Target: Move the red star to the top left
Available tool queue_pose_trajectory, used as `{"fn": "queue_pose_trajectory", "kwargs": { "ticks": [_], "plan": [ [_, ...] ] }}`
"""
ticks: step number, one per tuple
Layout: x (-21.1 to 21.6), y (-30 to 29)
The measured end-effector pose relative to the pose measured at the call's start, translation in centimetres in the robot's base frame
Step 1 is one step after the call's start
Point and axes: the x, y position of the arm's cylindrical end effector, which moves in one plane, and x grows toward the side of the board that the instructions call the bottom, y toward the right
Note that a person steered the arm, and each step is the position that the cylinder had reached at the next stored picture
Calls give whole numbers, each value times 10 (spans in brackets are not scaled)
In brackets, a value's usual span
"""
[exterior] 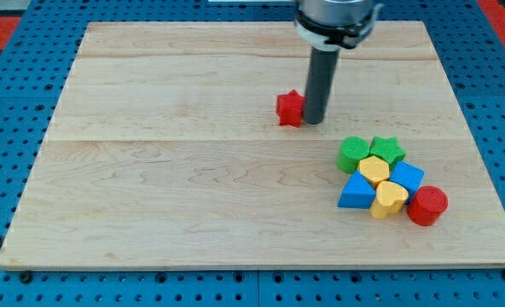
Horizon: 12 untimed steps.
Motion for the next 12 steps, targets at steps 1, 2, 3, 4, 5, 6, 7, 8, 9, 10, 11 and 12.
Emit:
{"fn": "queue_pose_trajectory", "kwargs": {
  "ticks": [1, 2, 3, 4, 5, 6, 7, 8, 9, 10, 11, 12],
  "plan": [
    [-10, -41],
    [-28, -78],
    [-49, -107],
    [-75, -112],
    [-100, -112],
    [-129, -114],
    [-148, -133],
    [-146, -155],
    [-129, -156],
    [-114, -158],
    [-113, -189],
    [-113, -219]
  ]
}}
